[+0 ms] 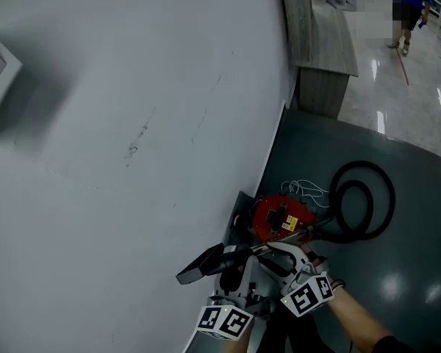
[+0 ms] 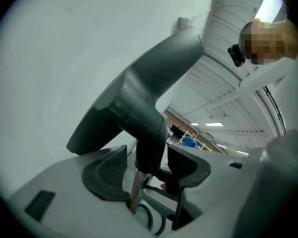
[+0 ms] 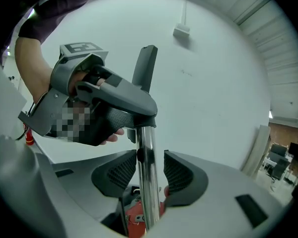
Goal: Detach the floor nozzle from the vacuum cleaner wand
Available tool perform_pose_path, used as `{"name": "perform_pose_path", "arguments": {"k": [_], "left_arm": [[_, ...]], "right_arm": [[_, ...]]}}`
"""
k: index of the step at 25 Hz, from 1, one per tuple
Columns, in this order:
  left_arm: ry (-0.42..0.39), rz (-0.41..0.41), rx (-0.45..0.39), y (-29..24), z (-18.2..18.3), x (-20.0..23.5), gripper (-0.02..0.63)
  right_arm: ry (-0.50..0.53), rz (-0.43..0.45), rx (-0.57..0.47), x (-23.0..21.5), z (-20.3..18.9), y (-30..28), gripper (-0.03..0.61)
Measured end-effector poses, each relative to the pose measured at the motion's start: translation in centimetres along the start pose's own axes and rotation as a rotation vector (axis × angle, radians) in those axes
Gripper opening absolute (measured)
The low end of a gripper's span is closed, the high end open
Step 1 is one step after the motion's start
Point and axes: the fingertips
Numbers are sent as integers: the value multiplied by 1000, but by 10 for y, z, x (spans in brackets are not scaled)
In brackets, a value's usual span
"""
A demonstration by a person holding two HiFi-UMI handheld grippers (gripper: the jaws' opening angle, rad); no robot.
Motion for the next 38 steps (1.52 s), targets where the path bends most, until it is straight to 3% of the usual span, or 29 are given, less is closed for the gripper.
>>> {"name": "perform_pose_path", "arguments": {"k": [7,11,19,21,24,26,31,32,36,38], "left_arm": [[13,4,-29,-7,7,2,245],[-8,10,-47,-7,10,2,188],[-57,13,-17,-8,9,2,179],[-107,29,6,-9,10,2,179],[-273,58,43,-10,10,-4,178],[-317,52,53,-11,9,-9,178],[-102,-33,42,-10,10,-6,178],[-117,-26,45,-10,10,-5,178],[-396,57,78,-10,9,-12,176],[-359,37,71,-11,9,-14,177]], "right_arm": [[29,5,14,3,-3,-16,161],[43,-5,-2,4,-1,-19,147],[37,-5,-1,4,-2,-20,146],[38,-2,5,3,-2,-21,146],[38,-1,10,2,-1,-20,144],[34,-9,7,1,-1,-17,144],[29,-5,6,-1,-1,-16,144],[31,-3,7,-1,-1,-16,144],[32,-11,7,1,-1,-17,144],[29,-11,4,0,-1,-15,144]]}}
Point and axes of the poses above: the fingertips, and each gripper's own axes: y backward along the fingers, x to its left, z out of its top, and after that the axes turned 5 degrees about x, right-handed
